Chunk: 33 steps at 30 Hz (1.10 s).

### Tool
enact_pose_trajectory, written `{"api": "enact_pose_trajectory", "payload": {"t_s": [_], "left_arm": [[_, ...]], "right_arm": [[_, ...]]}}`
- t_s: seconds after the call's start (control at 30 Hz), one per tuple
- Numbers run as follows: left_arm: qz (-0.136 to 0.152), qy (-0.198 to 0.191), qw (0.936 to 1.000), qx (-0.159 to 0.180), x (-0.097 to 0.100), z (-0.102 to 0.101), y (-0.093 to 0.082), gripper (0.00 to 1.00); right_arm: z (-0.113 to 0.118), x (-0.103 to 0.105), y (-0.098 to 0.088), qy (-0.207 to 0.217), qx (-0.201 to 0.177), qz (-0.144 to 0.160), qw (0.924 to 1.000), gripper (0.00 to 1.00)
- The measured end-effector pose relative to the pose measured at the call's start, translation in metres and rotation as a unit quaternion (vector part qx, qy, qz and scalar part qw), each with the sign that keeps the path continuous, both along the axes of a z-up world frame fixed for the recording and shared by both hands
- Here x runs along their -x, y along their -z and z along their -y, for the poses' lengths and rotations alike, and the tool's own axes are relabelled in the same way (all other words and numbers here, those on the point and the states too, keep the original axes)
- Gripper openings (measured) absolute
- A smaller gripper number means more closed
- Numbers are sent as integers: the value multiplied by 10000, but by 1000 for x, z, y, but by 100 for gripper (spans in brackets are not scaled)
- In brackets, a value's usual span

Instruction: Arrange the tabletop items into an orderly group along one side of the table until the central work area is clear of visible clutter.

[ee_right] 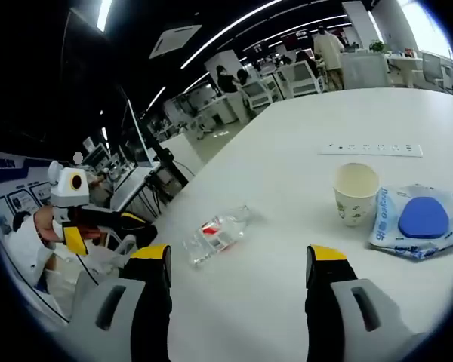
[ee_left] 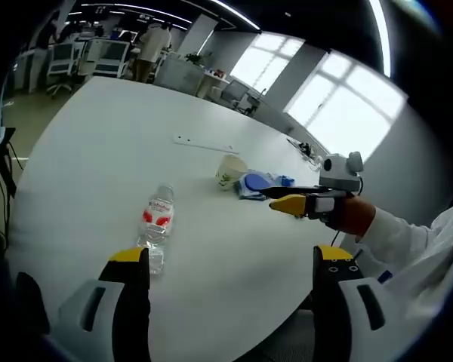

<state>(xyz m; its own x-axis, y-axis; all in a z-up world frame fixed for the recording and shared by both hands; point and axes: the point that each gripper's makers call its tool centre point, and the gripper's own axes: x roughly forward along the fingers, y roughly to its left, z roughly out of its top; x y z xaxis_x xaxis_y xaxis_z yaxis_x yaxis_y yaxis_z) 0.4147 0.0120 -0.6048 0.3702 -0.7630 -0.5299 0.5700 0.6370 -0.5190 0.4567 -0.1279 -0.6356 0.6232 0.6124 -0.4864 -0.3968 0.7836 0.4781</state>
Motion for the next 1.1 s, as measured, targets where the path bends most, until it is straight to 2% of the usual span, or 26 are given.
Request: {"api": "enact_pose_trajectory", "payload": {"t_s": [0.13,0.27,0.53,0.67,0.8,0.93,1.03,1.1], "left_arm": [[-45,23,10000,-7,-4,-13,7,91],[-92,38,9999,33,-8,-22,13,90],[-172,19,9997,167,-17,-30,26,89],[-218,22,9996,204,-22,-32,32,89],[-218,37,9994,250,-27,-31,34,88],[-223,12,9993,315,-32,-30,36,88],[-246,48,9990,372,-33,-27,39,88],[-275,62,9989,375,-33,-26,41,87]], "right_arm": [[-13,-14,10,129,-151,-77,9998,72],[-29,-30,23,272,-470,-246,9982,72],[-54,-56,42,548,-1082,-506,9913,72],[-61,-66,48,606,-1254,-538,9888,71],[-68,-76,54,807,-1730,-683,9792,69],[-70,-86,62,1076,-2018,-689,9710,64],[-75,-90,68,1212,-2341,-865,9608,60],[-77,-93,74,1280,-2445,-951,9564,59]]}}
